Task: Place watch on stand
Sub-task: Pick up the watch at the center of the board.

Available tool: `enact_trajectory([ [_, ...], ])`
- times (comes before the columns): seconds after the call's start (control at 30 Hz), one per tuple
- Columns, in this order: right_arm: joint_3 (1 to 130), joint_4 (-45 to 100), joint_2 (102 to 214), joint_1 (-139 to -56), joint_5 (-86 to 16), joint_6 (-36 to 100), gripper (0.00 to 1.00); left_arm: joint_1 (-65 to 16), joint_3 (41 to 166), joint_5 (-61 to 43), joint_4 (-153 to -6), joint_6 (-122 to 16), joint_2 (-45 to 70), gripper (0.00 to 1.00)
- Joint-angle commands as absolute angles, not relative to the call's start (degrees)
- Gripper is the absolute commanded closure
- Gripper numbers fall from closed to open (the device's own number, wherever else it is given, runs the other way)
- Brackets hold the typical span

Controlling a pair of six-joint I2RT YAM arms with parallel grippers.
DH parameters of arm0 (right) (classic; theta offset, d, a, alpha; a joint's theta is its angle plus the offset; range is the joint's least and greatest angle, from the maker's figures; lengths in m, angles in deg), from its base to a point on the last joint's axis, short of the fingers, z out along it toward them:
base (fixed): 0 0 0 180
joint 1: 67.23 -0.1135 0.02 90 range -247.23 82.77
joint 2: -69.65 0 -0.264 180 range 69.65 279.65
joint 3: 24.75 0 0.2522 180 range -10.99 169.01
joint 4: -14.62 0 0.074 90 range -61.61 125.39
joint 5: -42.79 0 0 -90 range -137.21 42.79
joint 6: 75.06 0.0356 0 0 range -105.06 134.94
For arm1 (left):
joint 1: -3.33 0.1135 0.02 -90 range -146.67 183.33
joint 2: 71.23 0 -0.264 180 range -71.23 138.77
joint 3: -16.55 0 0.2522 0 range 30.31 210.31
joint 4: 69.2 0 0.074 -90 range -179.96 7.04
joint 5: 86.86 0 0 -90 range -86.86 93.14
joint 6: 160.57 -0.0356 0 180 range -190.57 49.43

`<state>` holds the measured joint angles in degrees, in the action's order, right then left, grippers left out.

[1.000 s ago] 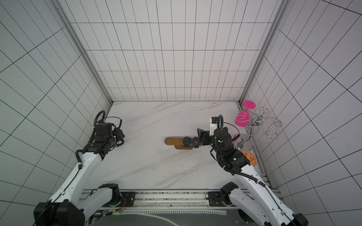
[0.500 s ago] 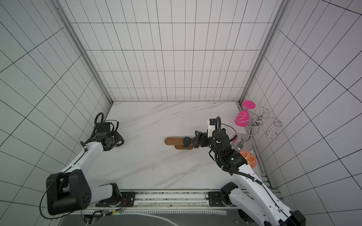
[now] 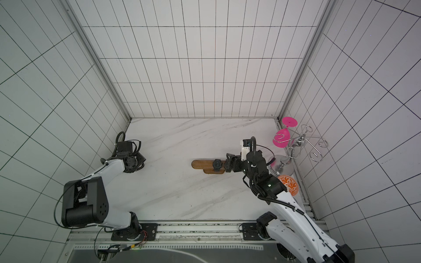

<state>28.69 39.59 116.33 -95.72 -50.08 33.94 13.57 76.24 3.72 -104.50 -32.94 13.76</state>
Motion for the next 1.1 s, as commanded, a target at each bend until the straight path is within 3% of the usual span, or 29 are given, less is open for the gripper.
enact_trajectory([
  [0.0, 26.1, 38.4, 116.6, -95.5, -49.7, 33.3, 0.21, 13.8, 78.6, 5.0, -101.2, -32.7, 15.4, 0.50],
  [0.3, 26.0, 38.4, 116.9, -95.5, -49.2, 33.5, 0.21, 13.8, 80.0, 4.2, -98.9, -34.4, 19.0, 0.73],
  [0.63, 26.1, 38.1, 117.7, -95.5, -48.6, 33.8, 0.21, 12.7, 78.1, 2.3, -97.4, -35.1, 13.1, 0.92],
  [1.07, 26.9, 37.3, 119.4, -95.5, -45.0, 34.3, 0.21, 6.5, 74.3, -9.9, -93.2, -34.3, 1.9, 0.95],
])
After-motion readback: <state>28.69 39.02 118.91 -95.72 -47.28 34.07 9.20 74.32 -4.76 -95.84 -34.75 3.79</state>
